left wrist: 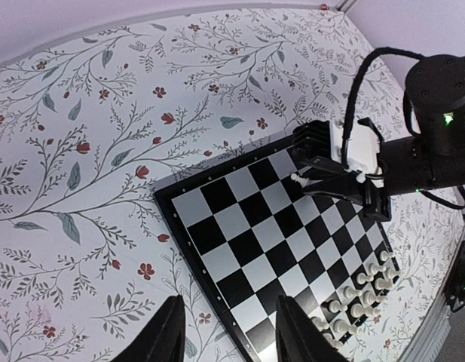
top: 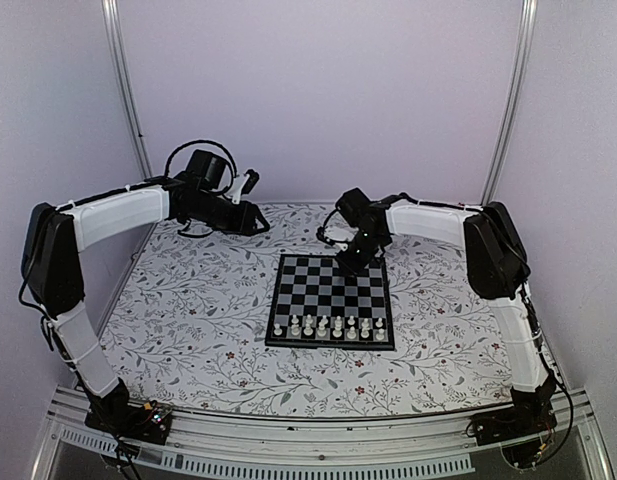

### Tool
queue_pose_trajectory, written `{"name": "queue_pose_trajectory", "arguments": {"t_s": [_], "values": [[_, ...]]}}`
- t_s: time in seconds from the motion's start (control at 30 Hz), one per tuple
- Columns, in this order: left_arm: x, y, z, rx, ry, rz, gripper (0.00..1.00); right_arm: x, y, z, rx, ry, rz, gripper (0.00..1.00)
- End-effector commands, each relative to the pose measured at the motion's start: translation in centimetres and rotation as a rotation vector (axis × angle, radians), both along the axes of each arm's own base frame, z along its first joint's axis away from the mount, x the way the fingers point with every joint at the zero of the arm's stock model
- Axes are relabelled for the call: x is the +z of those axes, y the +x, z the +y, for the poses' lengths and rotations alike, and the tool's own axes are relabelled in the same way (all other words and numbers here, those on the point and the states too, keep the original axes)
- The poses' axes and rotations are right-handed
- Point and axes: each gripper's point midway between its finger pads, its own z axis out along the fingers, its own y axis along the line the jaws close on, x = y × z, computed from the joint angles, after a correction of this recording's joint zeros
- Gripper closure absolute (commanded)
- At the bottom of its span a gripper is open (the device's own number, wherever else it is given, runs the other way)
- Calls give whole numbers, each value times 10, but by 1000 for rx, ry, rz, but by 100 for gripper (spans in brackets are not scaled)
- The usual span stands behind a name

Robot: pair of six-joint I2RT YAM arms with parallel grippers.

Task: Set up the chess pieces on the board
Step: Pick up the chess piece from the chessboard, then place the chess piece on the chessboard.

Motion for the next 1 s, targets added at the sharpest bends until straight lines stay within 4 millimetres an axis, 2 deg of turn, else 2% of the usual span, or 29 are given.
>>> {"name": "queue_pose_trajectory", "arguments": {"t_s": [0.0,0.13,0.23,0.3,0.33,0.37,0.5,0.6,0.77,0.97], "values": [[-7,2,4,1,7,19,57,8,3,-15,-18,-10,3,90],[-7,0,1,-12,-7,26,57,12,-7,-13,22,38,43,96],[1,-5,-11,-59,-89,28,57,18,-23,-4,108,119,71,97],[3,-9,-20,-84,-156,46,57,37,-31,1,171,182,41,97],[4,-11,-25,-96,-196,57,57,40,-37,2,194,201,35,98],[1,-16,-31,-109,-239,89,57,54,-41,3,222,229,7,97],[6,-26,-52,-147,-424,174,57,86,-52,8,293,306,-51,97],[10,-32,-69,-170,-522,220,57,103,-61,13,337,358,-57,97],[8,-48,-96,-228,-586,280,55,120,-72,23,381,426,-32,95],[2,-62,-122,-273,-631,318,55,128,-87,33,427,457,0,95]]}}
